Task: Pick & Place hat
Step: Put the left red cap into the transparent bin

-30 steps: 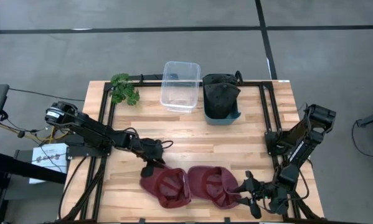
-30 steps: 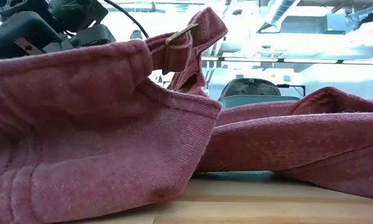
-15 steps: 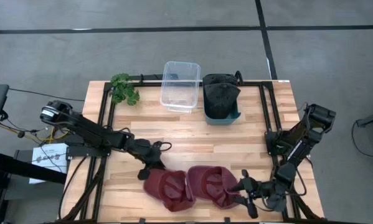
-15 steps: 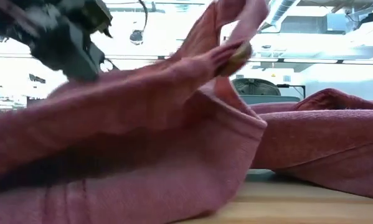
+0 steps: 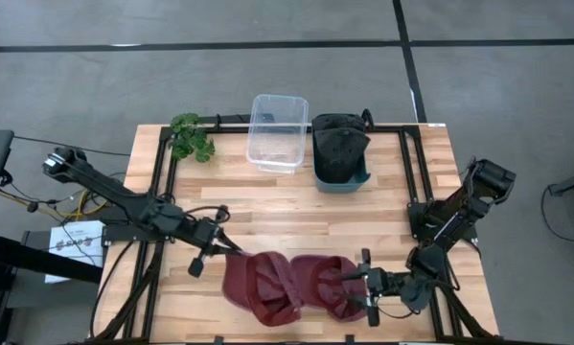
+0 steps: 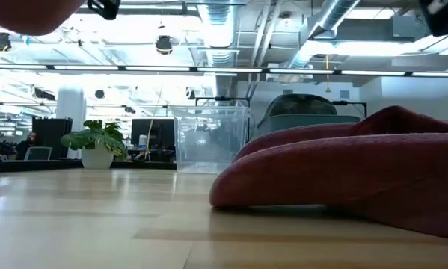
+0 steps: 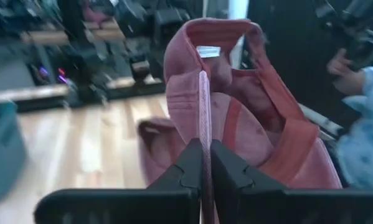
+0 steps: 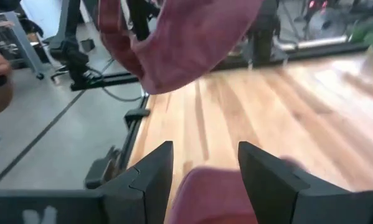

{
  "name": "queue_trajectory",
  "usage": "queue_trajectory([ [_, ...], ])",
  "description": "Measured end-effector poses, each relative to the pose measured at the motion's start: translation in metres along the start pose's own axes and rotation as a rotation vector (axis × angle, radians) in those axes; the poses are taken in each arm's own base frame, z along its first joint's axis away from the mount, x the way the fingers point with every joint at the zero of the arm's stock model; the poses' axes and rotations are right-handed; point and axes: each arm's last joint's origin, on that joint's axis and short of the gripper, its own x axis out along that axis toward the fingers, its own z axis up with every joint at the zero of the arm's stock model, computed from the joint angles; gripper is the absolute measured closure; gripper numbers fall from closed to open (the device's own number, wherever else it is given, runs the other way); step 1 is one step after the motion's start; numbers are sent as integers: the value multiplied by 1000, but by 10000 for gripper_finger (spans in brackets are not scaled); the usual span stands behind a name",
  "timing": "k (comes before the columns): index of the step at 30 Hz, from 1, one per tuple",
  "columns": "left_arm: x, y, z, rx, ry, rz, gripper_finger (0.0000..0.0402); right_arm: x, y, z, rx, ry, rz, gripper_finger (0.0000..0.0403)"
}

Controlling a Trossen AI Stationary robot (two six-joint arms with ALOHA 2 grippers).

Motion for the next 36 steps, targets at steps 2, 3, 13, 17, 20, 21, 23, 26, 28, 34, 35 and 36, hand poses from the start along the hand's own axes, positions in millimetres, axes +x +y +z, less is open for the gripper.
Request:
queue_trajectory([
  [2,-2,0,4,17,-33,29,387,4,-3,4,-19,-24,-12,232],
  [3,-1,-1,5,26,-47,40,387,6,-5,7,-26,-38,-19,232],
  [13,24,1,4,94,-152,146,387,26,-24,33,-56,-191,-67,234],
  [17,38,8,-4,91,-164,231,387,34,-29,42,-45,-223,9,237],
  [20,47,16,-11,88,-147,296,387,39,-28,53,-45,-241,100,236],
  [21,49,19,-13,88,-142,311,387,41,-27,57,-51,-250,123,236],
  [23,54,25,-17,81,-151,336,387,43,-25,64,-65,-259,144,235],
  [26,59,30,-18,71,-186,359,386,51,-29,72,-73,-238,120,235],
  [28,60,32,-18,66,-214,365,386,59,-36,74,-75,-197,84,234],
  [34,62,33,-17,61,-251,352,386,76,-64,72,-66,-86,-56,236],
  [35,62,32,-17,61,-251,348,386,77,-68,73,-71,-80,-102,237],
  [36,62,31,-16,61,-251,344,386,75,-71,74,-76,-76,-147,237],
])
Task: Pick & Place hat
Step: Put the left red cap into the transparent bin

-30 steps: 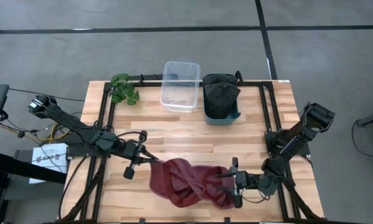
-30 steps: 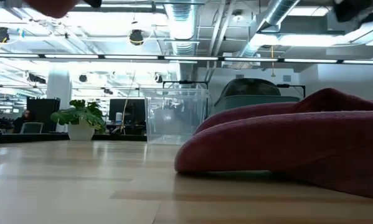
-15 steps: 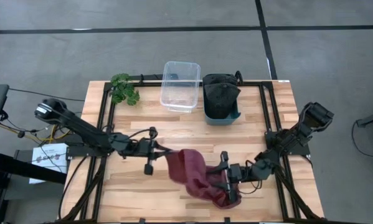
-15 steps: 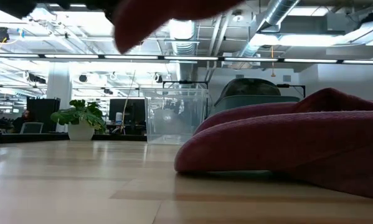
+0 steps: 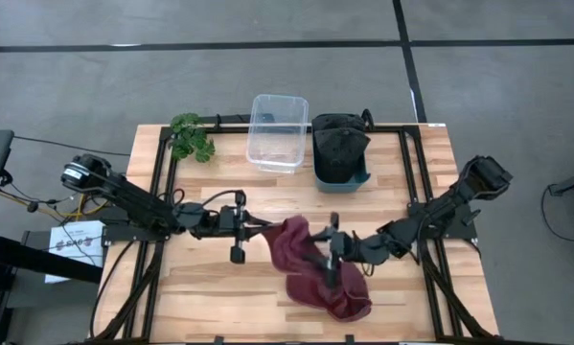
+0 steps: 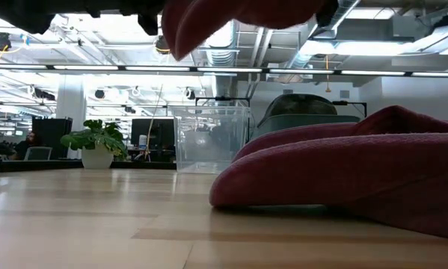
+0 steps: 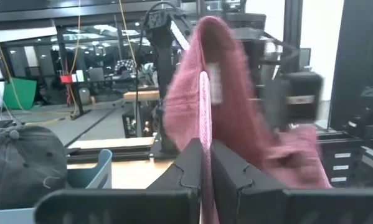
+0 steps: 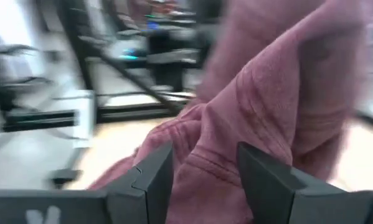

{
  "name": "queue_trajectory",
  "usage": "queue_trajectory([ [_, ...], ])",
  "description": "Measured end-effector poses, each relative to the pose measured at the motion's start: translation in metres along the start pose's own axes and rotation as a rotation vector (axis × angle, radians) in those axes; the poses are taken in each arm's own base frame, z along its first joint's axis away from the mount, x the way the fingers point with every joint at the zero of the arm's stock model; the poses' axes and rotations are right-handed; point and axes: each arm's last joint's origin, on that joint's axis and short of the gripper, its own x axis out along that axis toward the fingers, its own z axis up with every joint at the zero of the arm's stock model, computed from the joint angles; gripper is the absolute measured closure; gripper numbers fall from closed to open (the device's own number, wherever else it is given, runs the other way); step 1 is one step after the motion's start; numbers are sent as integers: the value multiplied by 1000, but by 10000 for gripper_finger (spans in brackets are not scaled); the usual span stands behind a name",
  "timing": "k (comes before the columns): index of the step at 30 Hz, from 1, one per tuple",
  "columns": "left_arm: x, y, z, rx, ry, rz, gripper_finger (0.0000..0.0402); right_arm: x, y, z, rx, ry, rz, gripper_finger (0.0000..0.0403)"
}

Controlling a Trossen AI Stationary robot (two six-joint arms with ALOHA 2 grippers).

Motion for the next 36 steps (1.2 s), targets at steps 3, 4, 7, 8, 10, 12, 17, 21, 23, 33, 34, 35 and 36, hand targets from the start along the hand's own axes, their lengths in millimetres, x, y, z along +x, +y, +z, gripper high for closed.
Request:
queue_trajectory([
  [3,-2,-3,-2,2,12,-8,386,-10,-6,7,-33,10,-129,236],
  [4,-3,-3,-4,4,22,-4,386,-15,-7,9,-46,12,-169,236],
  [7,-7,-4,-10,2,47,5,386,-33,-7,21,-57,-13,-262,237],
  [8,-8,-4,-11,-4,53,8,386,-39,-6,25,-66,-25,-274,238],
  [10,-9,-4,-13,-6,60,9,386,-50,-3,32,-83,-47,-298,241],
  [12,-10,-4,-14,-4,65,8,386,-60,1,36,-96,-63,-330,243],
  [17,-10,-4,-14,-3,65,12,386,-74,11,41,-54,-94,-258,246],
  [21,-10,-3,-14,-3,60,17,386,-68,24,37,-12,-107,-40,248],
  [23,-10,-3,-13,-4,54,17,386,-62,29,31,-19,-101,28,247],
  [33,-10,-3,-12,-13,39,16,386,-58,36,16,-39,-48,-7,248],
  [34,-10,-4,-12,-13,39,14,386,-62,36,18,-45,-51,-30,248],
  [35,-10,-4,-12,-13,39,11,386,-66,34,19,-55,-48,-64,248],
  [36,-11,-5,-11,-13,39,9,386,-70,33,20,-67,-42,-99,248],
])
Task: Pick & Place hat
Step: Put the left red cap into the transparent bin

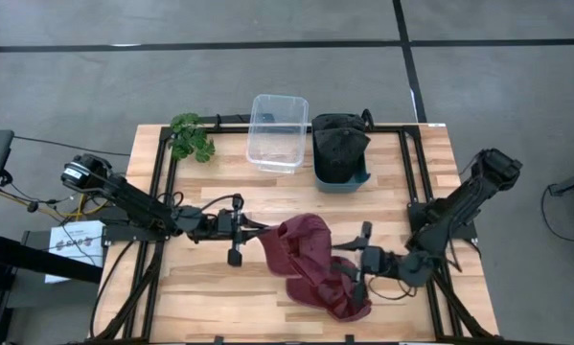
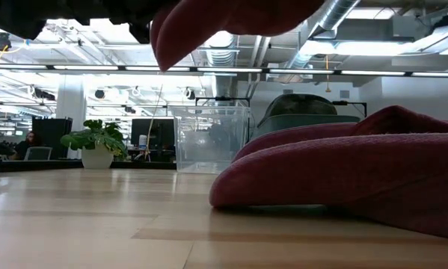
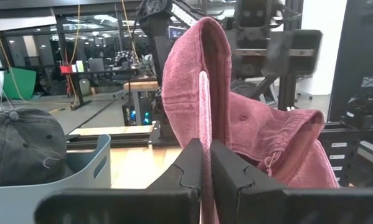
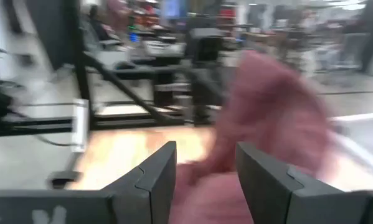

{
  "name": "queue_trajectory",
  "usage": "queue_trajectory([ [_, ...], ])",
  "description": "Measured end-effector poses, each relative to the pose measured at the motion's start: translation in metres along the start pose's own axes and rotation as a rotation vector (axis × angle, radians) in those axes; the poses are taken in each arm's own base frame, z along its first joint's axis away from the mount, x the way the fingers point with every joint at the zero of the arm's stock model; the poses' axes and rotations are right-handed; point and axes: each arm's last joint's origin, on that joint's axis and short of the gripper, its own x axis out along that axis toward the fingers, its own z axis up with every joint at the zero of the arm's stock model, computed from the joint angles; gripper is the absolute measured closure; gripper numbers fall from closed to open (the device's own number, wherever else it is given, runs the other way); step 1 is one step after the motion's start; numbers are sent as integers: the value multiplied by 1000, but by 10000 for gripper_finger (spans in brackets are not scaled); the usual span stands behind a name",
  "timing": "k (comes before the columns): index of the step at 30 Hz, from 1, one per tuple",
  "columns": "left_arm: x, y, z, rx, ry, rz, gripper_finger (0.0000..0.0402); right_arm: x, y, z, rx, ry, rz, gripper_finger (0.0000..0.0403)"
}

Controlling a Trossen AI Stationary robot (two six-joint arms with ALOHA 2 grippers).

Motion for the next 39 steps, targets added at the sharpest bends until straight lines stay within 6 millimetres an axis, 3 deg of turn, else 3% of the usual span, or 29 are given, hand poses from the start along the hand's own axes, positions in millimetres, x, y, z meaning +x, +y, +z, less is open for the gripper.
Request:
queue_trajectory([
  [6,-1,-2,0,-1,-1,-10,386,-6,-9,3,21,24,-41,243],
  [14,-1,-3,0,0,-8,-70,385,13,-19,-4,28,56,-111,225],
  [20,-1,-5,1,1,-12,-104,385,28,-30,-3,56,75,-48,204],
  [28,-2,-8,-3,12,26,-121,384,31,-37,-1,28,76,-64,160],
  [34,-4,-12,-3,11,24,-139,384,33,-43,-5,6,123,-69,161],
  [39,-4,-12,-2,12,22,-138,384,40,-45,-8,70,158,42,167],
])
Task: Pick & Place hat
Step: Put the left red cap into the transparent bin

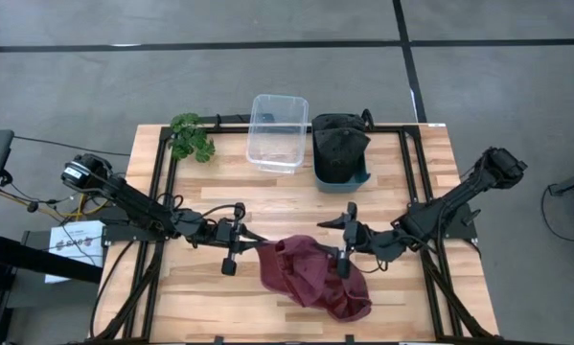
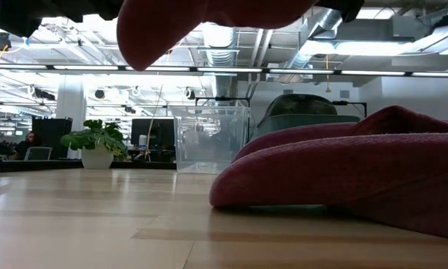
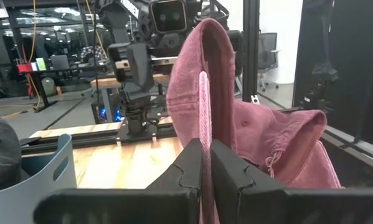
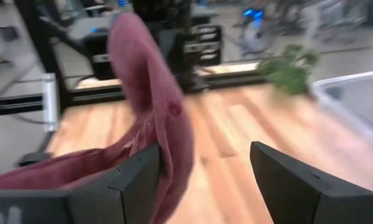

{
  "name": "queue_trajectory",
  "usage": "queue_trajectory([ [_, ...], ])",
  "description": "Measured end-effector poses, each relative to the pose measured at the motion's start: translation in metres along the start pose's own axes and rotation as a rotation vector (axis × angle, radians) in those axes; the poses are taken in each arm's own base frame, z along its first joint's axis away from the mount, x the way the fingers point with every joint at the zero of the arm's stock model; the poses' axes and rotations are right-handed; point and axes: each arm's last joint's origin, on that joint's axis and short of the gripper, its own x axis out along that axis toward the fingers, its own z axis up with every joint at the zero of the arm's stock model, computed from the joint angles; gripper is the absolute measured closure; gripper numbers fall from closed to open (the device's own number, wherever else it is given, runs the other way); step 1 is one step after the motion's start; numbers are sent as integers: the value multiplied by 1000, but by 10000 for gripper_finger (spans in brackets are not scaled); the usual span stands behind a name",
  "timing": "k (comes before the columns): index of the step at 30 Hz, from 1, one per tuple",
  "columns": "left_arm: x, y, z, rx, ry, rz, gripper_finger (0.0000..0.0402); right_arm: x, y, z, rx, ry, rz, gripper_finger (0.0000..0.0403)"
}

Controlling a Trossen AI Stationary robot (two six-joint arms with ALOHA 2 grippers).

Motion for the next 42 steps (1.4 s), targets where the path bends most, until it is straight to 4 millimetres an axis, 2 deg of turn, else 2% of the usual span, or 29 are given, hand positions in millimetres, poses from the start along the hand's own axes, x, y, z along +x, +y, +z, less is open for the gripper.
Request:
queue_trajectory([
  [5,0,0,0,0,-1,1,384,2,-1,1,19,6,37,175],
  [8,0,0,0,0,-1,4,384,3,-3,1,21,7,35,203],
  [11,0,1,0,1,1,12,384,3,-2,1,21,13,62,273],
  [14,0,2,-1,2,7,32,384,3,-1,1,-7,20,92,373],
  [15,0,2,-1,2,7,34,384,3,-1,1,-10,19,97,385],
  [21,0,2,-1,3,12,32,379,2,-1,3,-4,0,86,400],
  [27,0,2,-2,5,18,30,349,-1,0,5,-13,-15,88,402],
  [31,0,2,-5,15,52,27,309,0,0,5,-12,-16,88,402],
  [38,0,4,-11,29,108,61,215,-1,2,15,-20,-14,91,402],
  [42,0,4,-11,29,108,60,183,-2,1,17,-39,10,54,403],
])
